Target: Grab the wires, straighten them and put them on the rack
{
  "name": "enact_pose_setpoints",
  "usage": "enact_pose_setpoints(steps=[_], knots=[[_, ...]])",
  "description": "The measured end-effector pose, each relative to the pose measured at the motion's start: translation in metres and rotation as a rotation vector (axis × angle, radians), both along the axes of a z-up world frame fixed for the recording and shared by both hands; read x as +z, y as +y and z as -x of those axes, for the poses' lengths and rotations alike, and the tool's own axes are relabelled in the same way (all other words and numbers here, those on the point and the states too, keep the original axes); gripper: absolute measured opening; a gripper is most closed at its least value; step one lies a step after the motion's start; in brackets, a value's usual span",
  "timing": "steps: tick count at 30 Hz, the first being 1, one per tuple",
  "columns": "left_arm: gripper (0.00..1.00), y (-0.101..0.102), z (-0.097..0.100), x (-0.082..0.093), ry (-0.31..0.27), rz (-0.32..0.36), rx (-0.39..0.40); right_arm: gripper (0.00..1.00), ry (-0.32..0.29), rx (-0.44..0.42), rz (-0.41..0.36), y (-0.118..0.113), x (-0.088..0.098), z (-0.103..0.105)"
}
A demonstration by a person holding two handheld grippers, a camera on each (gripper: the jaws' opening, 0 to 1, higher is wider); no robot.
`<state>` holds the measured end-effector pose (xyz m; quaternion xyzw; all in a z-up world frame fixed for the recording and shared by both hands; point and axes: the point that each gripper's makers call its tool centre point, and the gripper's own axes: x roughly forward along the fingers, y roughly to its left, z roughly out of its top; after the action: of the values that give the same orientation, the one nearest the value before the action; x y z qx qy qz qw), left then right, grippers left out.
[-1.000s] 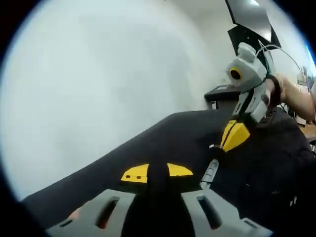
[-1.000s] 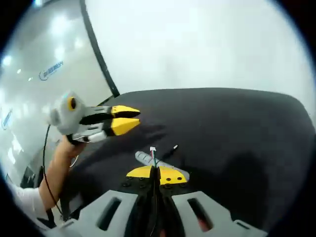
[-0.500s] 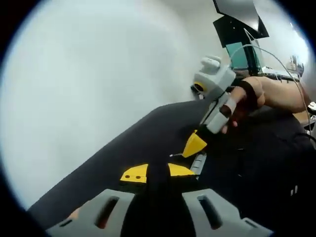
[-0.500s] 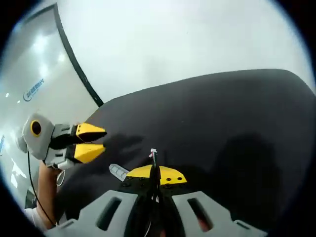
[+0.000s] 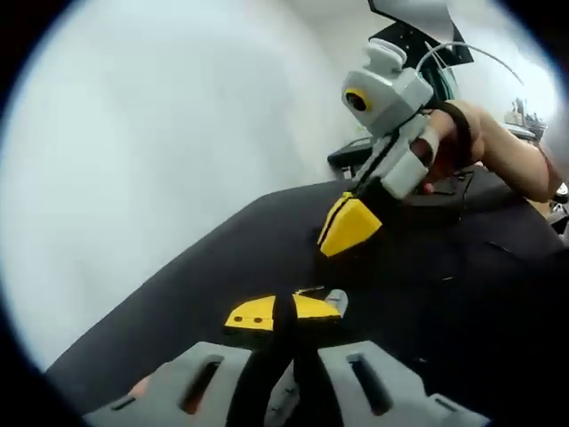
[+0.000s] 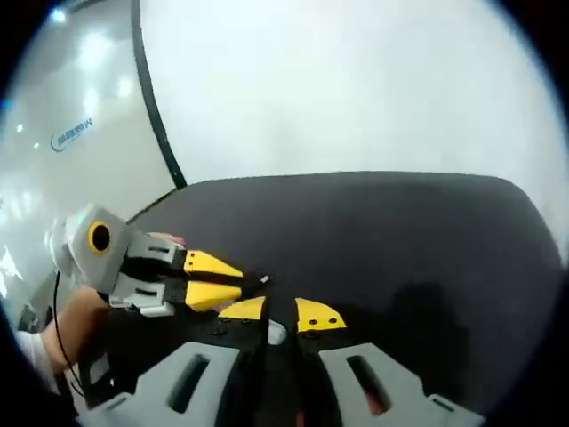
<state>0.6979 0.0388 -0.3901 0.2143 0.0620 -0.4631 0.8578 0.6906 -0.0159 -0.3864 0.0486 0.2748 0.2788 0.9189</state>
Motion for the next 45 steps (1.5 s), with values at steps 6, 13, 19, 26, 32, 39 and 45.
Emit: enact_pose_setpoints(steps=[6, 13, 19, 26, 32, 39, 45], knots=[[0.10, 0.004, -0.005, -0.002, 0.025, 0.008, 0.030, 0.15, -0.035, 0.065, 0.228, 0.005, -0.043, 0.014], [0.10, 0.017, -0.009, -0.002, 0.026, -0.011, 0.061, 0.01, -0.106, 0.054, 0.401, -0.007, -0.038, 0.011], [0.08, 0.013, -0.006, 0.009, 0.021, 0.031, 0.033, 0.00, -0.113, -0.003, 0.338, 0.011, -0.021, 0.011], [0.05, -0.017, 0.019, -0.001, 0.007, -0.015, -0.120, 0.00, -0.085, -0.009, 0.348, 0.018, -0.034, 0.011], [0.05, -0.031, 0.005, -0.010, -0.016, -0.065, -0.119, 0.00, -0.088, -0.009, 0.344, 0.025, -0.032, 0.010], [0.05, -0.026, 0.008, -0.012, -0.023, -0.116, -0.127, 0.00, -0.080, -0.036, 0.330, 0.025, -0.033, 0.011], [0.05, -0.028, 0.010, -0.020, -0.033, -0.167, -0.139, 0.00, -0.071, -0.053, 0.306, 0.029, -0.035, 0.012]])
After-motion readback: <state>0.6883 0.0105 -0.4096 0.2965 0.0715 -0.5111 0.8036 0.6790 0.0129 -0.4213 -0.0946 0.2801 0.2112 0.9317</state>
